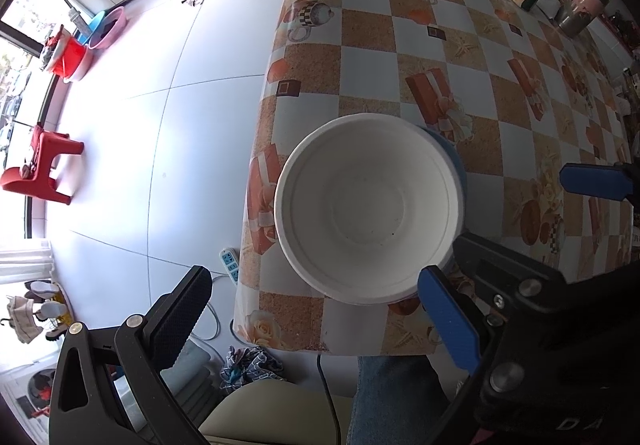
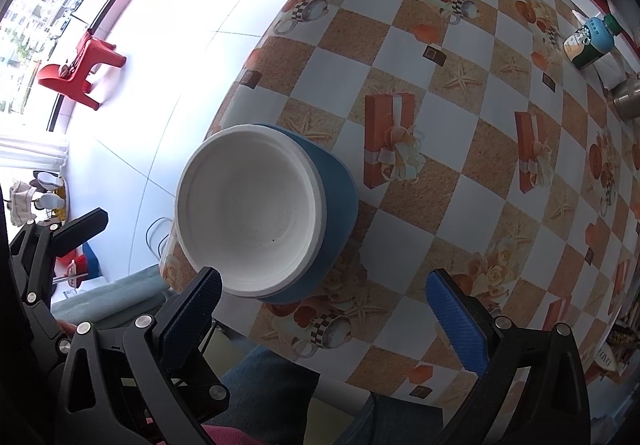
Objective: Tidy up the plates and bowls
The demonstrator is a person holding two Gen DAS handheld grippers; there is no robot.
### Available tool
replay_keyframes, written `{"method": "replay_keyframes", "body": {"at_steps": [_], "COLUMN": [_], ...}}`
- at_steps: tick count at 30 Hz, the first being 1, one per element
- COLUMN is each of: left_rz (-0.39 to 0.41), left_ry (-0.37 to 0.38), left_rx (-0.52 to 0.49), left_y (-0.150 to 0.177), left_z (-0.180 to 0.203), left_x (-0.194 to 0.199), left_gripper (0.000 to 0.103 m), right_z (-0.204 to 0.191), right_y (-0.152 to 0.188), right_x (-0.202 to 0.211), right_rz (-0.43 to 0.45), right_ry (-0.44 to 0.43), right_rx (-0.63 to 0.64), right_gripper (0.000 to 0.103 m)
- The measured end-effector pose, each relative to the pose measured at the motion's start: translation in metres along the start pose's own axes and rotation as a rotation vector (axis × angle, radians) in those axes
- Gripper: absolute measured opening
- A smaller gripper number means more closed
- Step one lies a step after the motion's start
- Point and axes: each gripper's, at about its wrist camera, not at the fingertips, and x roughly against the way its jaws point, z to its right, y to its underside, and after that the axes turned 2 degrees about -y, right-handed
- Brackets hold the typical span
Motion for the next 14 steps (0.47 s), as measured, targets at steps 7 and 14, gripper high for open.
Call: {"method": "replay_keyframes", "body": {"at_steps": [7, 14], "left_rz": [0.000, 0.004], "left_ry": [0.004, 0.024], "left_rx": [-0.030, 0.018], "left_y": [-0.0014, -0.0014], "left_z": [0.0040, -0.0050], "left_x": [-0.0009, -0.0014], "left_gripper": [0.103, 0.103], "right_z": [0.0028, 0.0043], "right_y": [0.0003, -0.0017], "right_x": [-0.0018, -0.0061], "right_rz": [0.000, -0.008], "right_ry": [-0.004, -0.034], "right_rx": [-0.021, -0.025], "right_gripper": [0.103, 0.103]}}
